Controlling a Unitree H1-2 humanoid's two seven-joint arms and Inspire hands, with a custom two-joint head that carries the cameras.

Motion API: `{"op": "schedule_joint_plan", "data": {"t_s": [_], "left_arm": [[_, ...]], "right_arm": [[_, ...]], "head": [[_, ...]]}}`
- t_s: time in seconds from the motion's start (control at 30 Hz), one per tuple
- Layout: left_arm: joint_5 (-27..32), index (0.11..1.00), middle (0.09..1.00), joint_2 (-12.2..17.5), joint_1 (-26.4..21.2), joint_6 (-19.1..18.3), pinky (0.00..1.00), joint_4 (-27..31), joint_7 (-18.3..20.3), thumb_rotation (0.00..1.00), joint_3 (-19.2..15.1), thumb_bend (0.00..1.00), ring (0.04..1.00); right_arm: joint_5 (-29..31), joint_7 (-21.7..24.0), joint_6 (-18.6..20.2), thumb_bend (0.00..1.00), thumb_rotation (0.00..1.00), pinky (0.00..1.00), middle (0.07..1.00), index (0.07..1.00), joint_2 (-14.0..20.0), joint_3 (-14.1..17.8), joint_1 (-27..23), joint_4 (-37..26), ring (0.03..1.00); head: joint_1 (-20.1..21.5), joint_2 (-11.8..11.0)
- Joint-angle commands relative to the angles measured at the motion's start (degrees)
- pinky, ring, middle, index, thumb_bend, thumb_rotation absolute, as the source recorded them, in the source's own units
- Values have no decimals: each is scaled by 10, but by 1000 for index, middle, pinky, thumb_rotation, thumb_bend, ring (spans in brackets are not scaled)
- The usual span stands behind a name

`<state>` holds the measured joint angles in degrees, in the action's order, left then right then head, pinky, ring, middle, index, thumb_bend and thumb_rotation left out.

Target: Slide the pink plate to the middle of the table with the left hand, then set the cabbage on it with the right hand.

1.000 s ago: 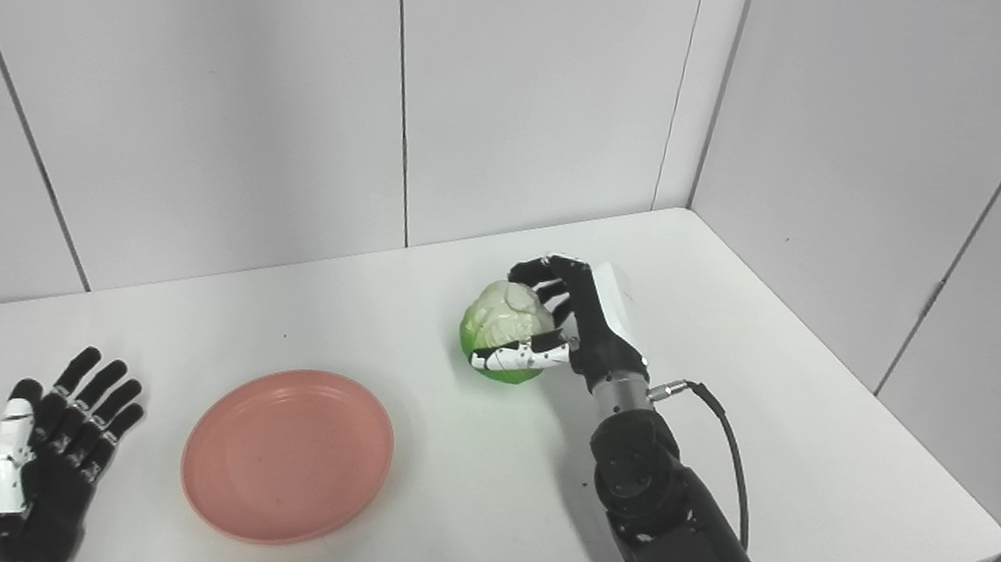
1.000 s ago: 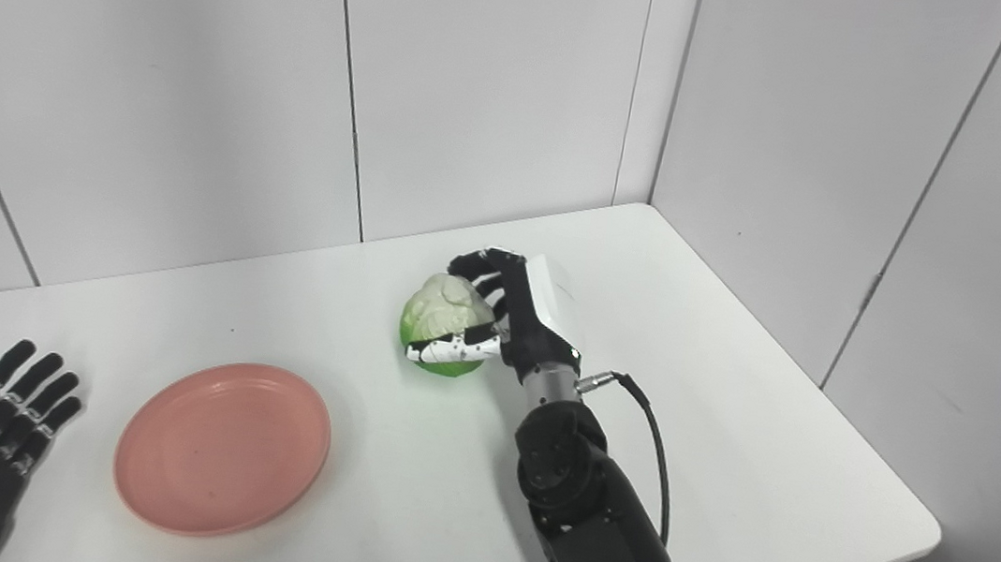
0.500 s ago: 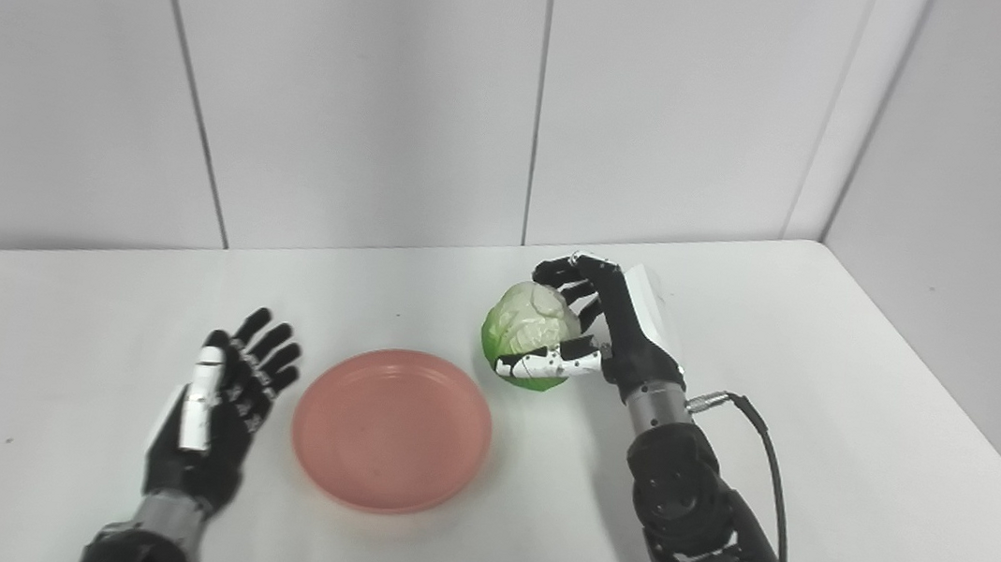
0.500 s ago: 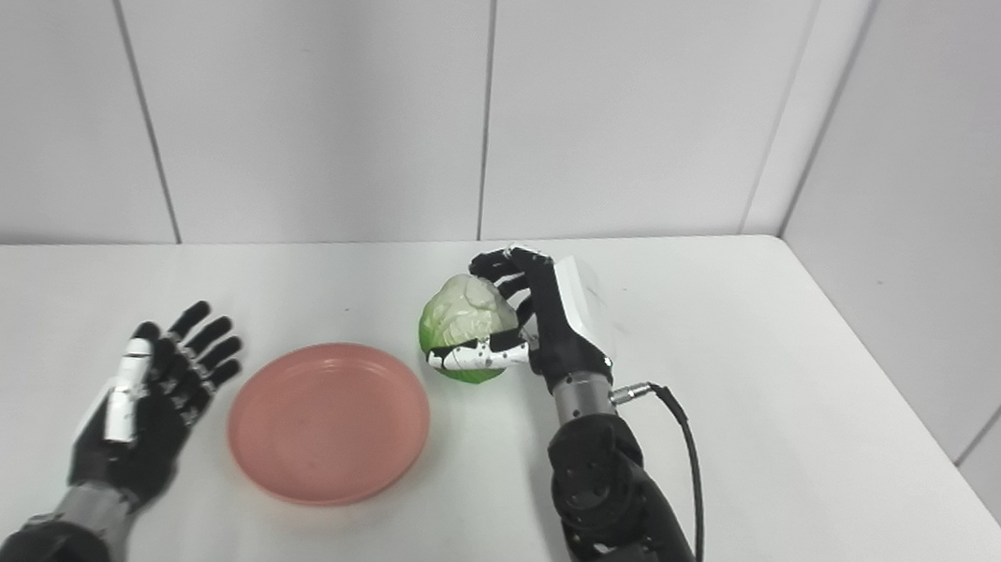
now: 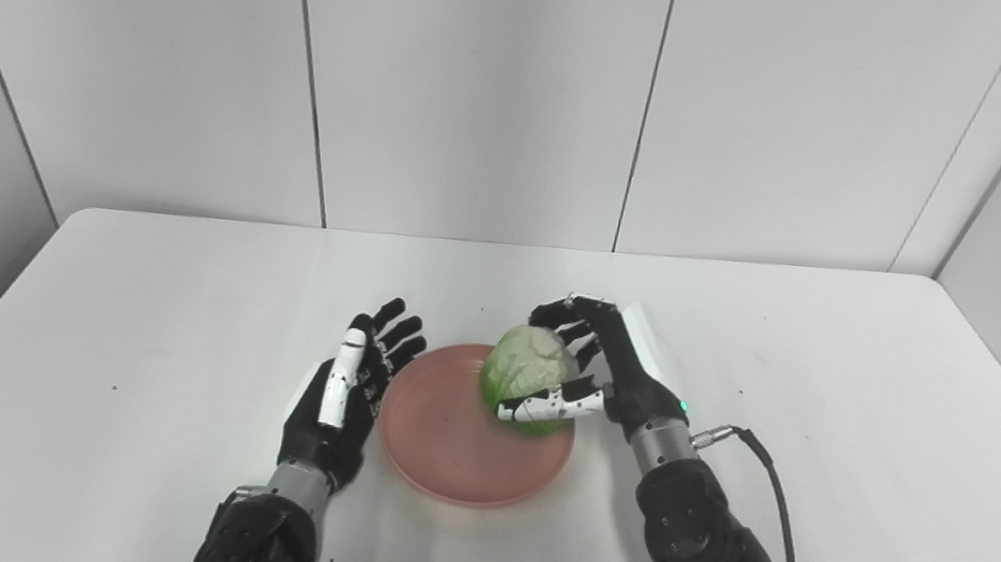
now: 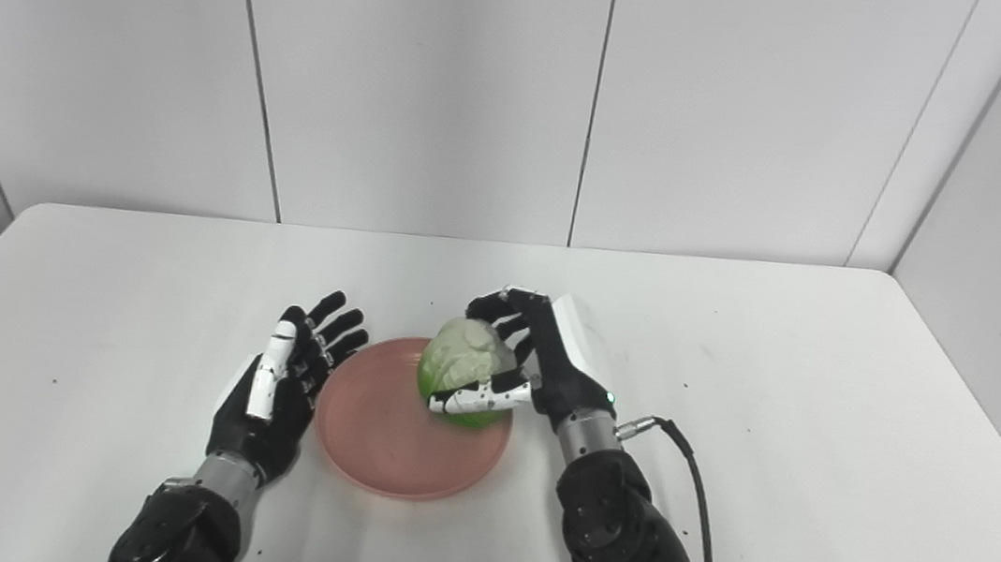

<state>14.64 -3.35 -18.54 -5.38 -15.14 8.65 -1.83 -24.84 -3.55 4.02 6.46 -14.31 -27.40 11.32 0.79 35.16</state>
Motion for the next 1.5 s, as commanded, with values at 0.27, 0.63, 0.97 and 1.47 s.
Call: {"op": "schedule_joint_plan", "data": {"t_s": [0.27, 0.63, 0.97, 1.47], "left_arm": [[-16, 895, 887, -17, 4, -32, 917, 12, -23, 1000, 11, 456, 882], [-20, 872, 877, -26, 2, -36, 852, 16, -31, 1000, 10, 448, 864], [-18, 879, 892, -26, 1, -34, 850, 15, -31, 1000, 12, 440, 888], [-18, 886, 885, -16, 2, -41, 878, 20, -25, 1000, 13, 449, 881]], "right_arm": [[0, 11, -39, 514, 0, 368, 478, 533, -13, -12, -32, 12, 379], [-10, 14, -50, 515, 0, 372, 479, 530, -30, -35, -50, 51, 380], [-27, 4, -73, 511, 0, 353, 478, 549, -35, -50, -46, 77, 367], [-53, 1, -67, 510, 0, 345, 478, 554, -21, -55, -39, 78, 365]], "head": [[-21, 11], [-21, 18], [-17, 22], [-2, 25]]}}
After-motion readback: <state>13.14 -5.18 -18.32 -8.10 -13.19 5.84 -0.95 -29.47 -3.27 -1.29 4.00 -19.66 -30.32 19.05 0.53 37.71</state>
